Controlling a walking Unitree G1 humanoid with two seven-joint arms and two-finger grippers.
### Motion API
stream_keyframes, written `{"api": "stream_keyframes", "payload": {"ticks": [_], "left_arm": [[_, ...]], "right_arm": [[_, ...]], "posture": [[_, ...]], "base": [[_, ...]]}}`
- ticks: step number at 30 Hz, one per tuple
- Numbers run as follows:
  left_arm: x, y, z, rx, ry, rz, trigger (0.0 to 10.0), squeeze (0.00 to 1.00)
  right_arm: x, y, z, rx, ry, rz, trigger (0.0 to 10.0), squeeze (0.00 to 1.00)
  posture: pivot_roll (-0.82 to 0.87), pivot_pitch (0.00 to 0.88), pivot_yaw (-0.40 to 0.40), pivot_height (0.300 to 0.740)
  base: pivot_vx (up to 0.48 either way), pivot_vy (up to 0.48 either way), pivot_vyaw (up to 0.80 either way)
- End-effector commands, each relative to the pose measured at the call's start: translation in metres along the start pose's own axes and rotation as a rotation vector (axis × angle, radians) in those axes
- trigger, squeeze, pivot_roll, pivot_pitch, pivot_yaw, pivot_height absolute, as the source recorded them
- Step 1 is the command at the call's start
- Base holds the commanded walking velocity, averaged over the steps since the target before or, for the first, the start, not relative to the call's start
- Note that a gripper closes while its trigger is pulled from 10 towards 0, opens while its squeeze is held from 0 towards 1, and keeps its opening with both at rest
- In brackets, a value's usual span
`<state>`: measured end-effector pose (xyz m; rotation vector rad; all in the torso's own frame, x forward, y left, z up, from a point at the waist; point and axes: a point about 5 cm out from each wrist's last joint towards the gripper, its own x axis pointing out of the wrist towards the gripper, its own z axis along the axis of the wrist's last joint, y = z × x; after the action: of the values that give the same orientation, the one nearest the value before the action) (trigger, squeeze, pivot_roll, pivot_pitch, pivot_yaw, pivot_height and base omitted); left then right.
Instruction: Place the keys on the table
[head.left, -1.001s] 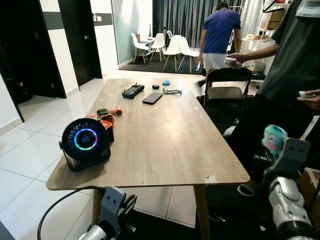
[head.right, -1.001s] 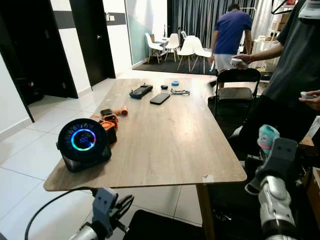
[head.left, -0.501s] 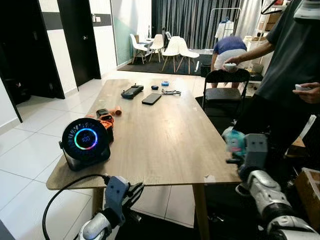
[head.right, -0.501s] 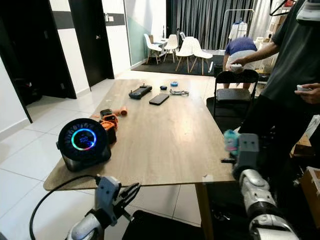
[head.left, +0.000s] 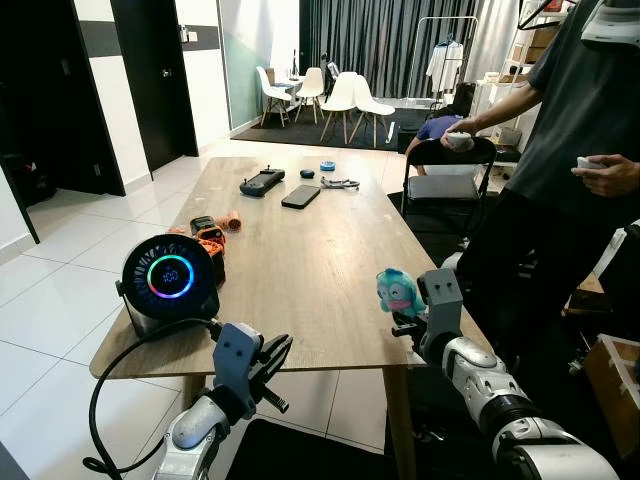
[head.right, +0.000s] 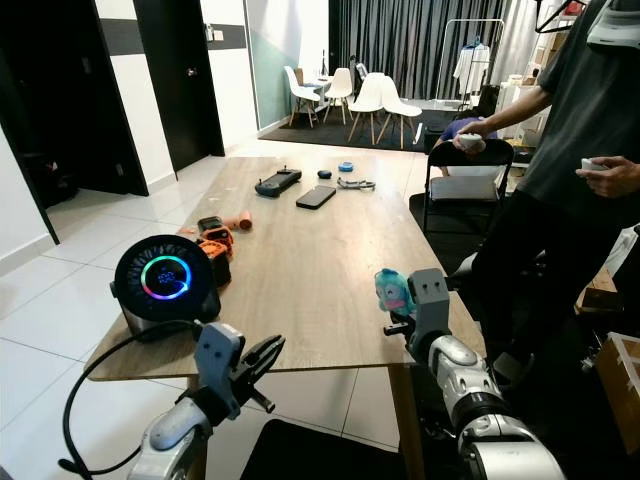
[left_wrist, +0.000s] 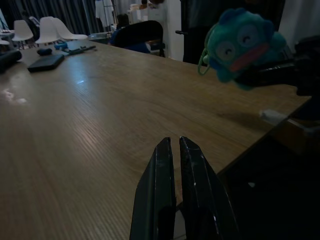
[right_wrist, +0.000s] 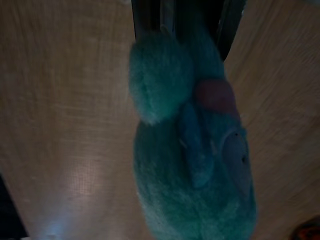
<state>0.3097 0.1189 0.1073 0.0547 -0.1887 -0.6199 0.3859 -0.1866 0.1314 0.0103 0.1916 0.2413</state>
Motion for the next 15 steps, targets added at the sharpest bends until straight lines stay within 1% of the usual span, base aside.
{"api": "stream_keyframes", "payload": {"ticks": [1, 4, 8, 10, 11, 14, 15], "left_arm": [[0.006, -0.008, 0.003, -0.018, -0.012, -0.016, 10.0, 0.00], [0.006, -0.007, 0.004, -0.020, -0.017, -0.011, 10.0, 0.00], [0.008, -0.005, 0.010, -0.013, -0.039, 0.002, 10.0, 0.00], [0.009, -0.006, 0.015, -0.014, -0.055, -0.012, 10.0, 0.00], [0.009, -0.007, 0.017, -0.009, -0.063, -0.020, 10.0, 0.00], [0.009, -0.008, 0.020, -0.003, -0.070, -0.027, 10.0, 0.00], [0.010, -0.008, 0.024, 0.002, -0.081, -0.030, 10.0, 0.00]], "right_arm": [[0.001, -0.003, 0.005, 0.012, -0.013, -0.029, 10.0, 0.00], [0.001, -0.006, 0.010, 0.031, -0.028, -0.047, 10.0, 0.00], [0.004, -0.007, 0.023, 0.059, -0.067, -0.064, 10.0, 0.00], [0.005, -0.006, 0.029, 0.071, -0.080, -0.067, 10.0, 0.00], [0.006, -0.006, 0.031, 0.075, -0.085, -0.068, 10.0, 0.00], [0.007, -0.006, 0.033, 0.077, -0.089, -0.068, 10.0, 0.00], [0.007, -0.005, 0.035, 0.076, -0.092, -0.066, 10.0, 0.00]], "posture": [[0.03, 0.068, -0.017, 0.740], [0.03, 0.081, -0.018, 0.740], [0.04, 0.107, -0.022, 0.740], [0.05, 0.124, -0.027, 0.740], [0.06, 0.147, -0.032, 0.740], [0.06, 0.147, -0.032, 0.740], [0.06, 0.163, -0.039, 0.740]], "base": [[0.000, 0.000, 0.00], [0.000, 0.000, 0.00], [0.000, 0.000, 0.00], [0.000, 0.000, 0.00], [0.000, 0.000, 0.00], [0.000, 0.000, 0.00], [0.000, 0.000, 0.00]]}}
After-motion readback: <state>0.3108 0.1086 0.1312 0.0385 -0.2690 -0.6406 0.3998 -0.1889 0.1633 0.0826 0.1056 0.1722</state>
